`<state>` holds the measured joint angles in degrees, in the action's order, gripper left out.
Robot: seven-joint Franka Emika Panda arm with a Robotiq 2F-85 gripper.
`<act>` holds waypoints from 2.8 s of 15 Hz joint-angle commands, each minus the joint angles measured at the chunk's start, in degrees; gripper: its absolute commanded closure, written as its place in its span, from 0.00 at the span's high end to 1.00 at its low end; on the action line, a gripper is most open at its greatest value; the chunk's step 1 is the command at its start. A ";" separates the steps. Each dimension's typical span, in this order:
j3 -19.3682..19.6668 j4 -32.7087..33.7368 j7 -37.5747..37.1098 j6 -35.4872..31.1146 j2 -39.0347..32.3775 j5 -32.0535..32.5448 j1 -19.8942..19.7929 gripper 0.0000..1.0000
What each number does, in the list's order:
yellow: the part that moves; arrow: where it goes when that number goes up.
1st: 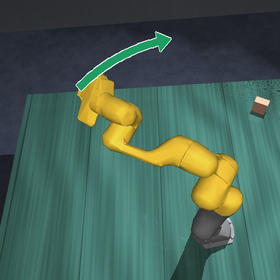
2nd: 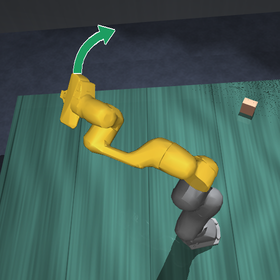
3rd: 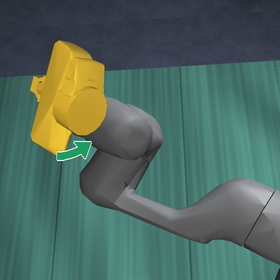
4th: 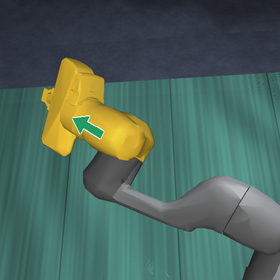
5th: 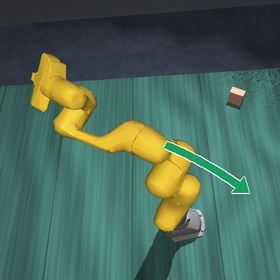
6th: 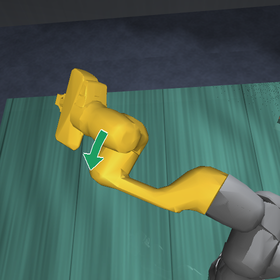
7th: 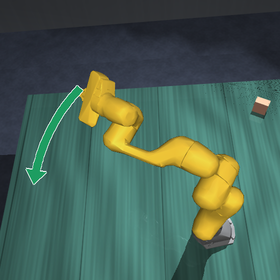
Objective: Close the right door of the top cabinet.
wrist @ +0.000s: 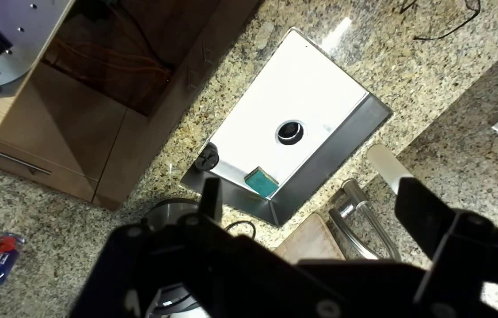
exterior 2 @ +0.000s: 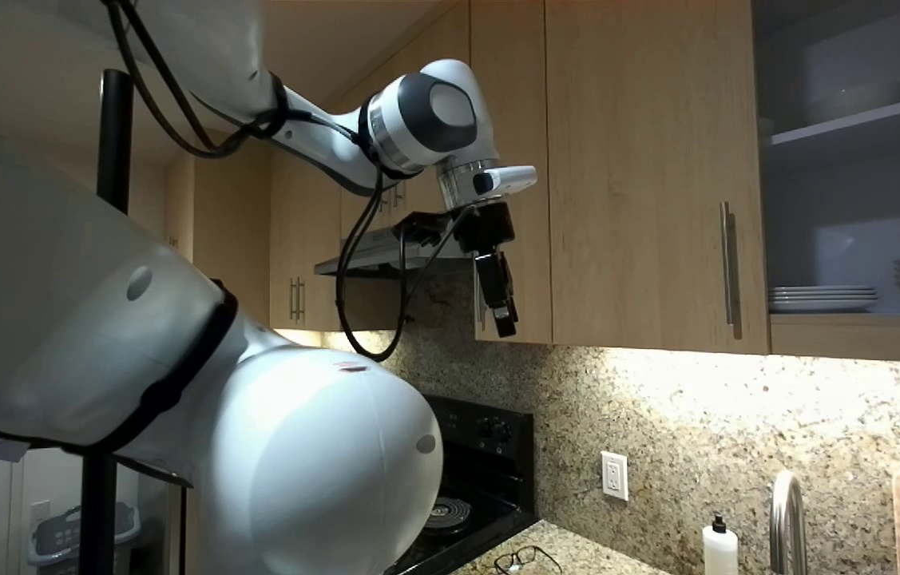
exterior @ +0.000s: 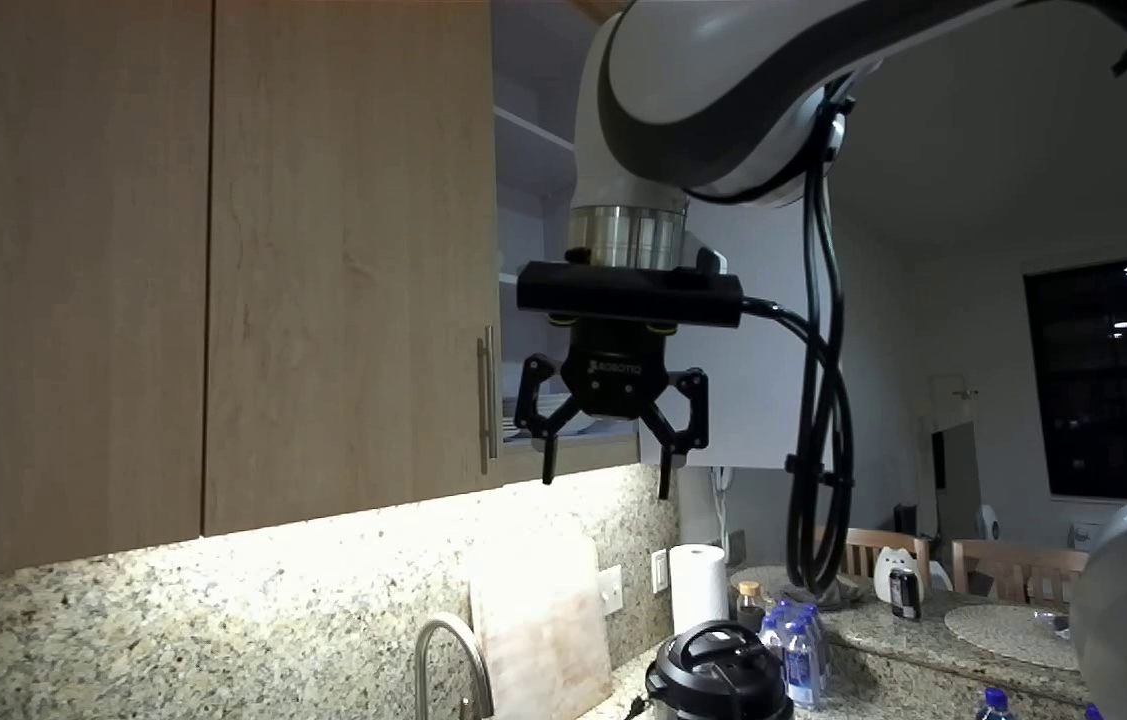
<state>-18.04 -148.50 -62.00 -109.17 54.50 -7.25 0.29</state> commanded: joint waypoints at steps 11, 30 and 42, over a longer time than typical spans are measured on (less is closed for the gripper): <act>7.30 4.21 0.33 3.79 1.54 3.76 -8.05 1.00; 19.49 22.16 -6.71 -3.56 1.39 13.98 -30.51 1.00; 21.87 21.02 -15.71 -11.96 -1.71 17.90 -39.86 1.00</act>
<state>2.47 -126.99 -75.44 -119.19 54.31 10.12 -38.75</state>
